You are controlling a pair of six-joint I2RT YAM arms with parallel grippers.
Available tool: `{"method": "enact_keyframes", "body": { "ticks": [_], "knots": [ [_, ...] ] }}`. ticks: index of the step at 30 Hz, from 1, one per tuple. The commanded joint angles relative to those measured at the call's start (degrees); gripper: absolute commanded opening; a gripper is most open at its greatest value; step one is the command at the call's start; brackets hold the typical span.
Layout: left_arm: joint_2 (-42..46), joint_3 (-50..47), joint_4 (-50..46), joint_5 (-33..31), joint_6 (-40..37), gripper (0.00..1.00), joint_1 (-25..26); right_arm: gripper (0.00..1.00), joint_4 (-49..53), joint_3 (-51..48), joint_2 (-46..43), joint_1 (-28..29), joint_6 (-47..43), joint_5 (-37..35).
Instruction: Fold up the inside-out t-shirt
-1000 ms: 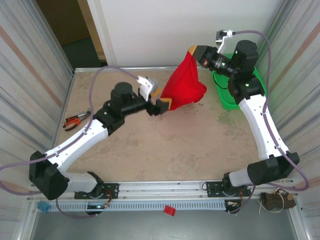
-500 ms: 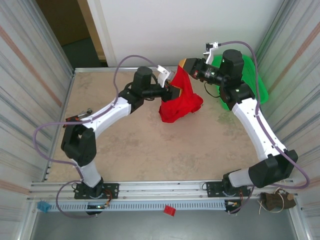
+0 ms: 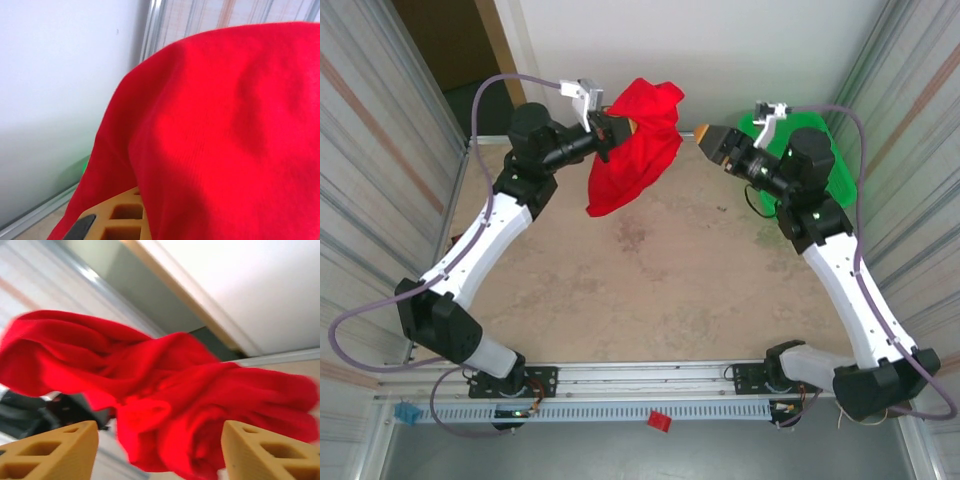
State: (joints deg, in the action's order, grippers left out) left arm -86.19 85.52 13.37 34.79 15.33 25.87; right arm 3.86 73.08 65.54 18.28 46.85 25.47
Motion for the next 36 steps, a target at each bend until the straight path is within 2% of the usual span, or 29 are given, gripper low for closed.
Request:
{"method": "enact_keyframes", "body": {
  "ticks": [1, 3, 7, 10, 11, 12, 15, 19, 20, 22, 24, 25, 26, 27, 31, 32, 34, 36],
  "knots": [
    [-0.9, -0.1, 0.8, 0.4, 0.6, 0.0, 0.4, 0.71, -0.1, -7.5, -1.3, 0.7, 0.8, -6.3],
    [-0.7, 0.1, 0.2, -0.5, 0.4, 0.0, 0.9, 0.74, -4.1, -12.2, -1.6, 3.9, 2.8, -6.1],
    [-0.2, 0.0, -1.8, -1.1, -0.2, 0.0, 1.6, 0.79, -7.4, -16.1, -0.9, 13.4, 1.1, -11.9],
    [0.1, -0.7, -3.3, -1.3, -0.7, 0.0, 2.0, 0.79, -8.7, -15.1, 2.2, 15.9, 0.5, -12.8],
    [0.2, -1.3, -3.2, -1.2, -0.6, 0.0, 2.1, 0.75, -9.2, -14.6, 3.3, 16.0, 0.5, -12.7],
    [0.4, -1.7, -3.2, -1.2, -0.4, 0.0, 2.2, 0.69, -9.7, -14.3, 4.1, 16.0, 0.6, -12.6],
    [1.3, -3.1, -2.4, -2.5, 0.4, 0.0, 2.1, 0.35, -8.7, -14.8, 5.4, 15.0, 0.6, -14.9],
    [2.6, -4.7, 1.9, -2.1, 4.1, 0.0, 0.5, 0.01, -7.7, -23.3, 3.3, 8.8, 6.8, -19.7],
    [2.8, -5.1, 3.5, -1.9, 5.2, 0.0, 0.1, 0.0, -6.5, -25.3, 2.9, 7.1, 9.2, -20.9],
    [3.3, -5.9, 6.4, -2.0, 7.1, 0.0, -0.5, 0.03, -1.2, -28.7, 2.0, 3.7, 14.5, -24.1],
    [3.6, -6.6, 8.7, -2.2, 7.9, 0.0, -0.8, 0.24, 1.6, -31.5, 0.8, 2.4, 17.7, -24.8],
    [3.7, -6.9, 9.4, -2.3, 8.0, 0.0, -0.8, 0.41, 4.3, -31.9, 0.3, 2.2, 18.8, -25.6],
    [3.8, -7.1, 9.8, -2.3, 8.0, 0.0, -0.8, 0.47, 6.2, -31.9, -0.2, 2.0, 19.2, -25.8],
    [3.8, -7.5, 10.5, -2.4, 8.1, 0.0, -0.8, 0.5, 7.3, -31.9, -0.9, 1.9, 19.3, -25.7],
    [4.4, -10.6, 14.8, -1.9, 7.2, 0.0, -0.7, 0.51, 9.8, -28.3, -4.7, 1.2, 16.9, -25.3],
    [4.4, -11.6, 16.1, -1.4, 6.8, 0.0, -0.6, 0.51, 8.9, -26.9, -5.5, 1.1, 15.0, -24.4],
    [4.5, -14.7, 20.8, 1.5, 5.4, 0.0, -0.6, 0.58, 8.1, -20.9, -5.4, 0.5, 8.4, -20.7],
    [4.7, -18.2, 26.1, 4.3, 4.3, 0.06, -0.5, 0.62, 7.7, -14.6, -3.8, 0.1, 1.1, -15.3]
  ]
}}
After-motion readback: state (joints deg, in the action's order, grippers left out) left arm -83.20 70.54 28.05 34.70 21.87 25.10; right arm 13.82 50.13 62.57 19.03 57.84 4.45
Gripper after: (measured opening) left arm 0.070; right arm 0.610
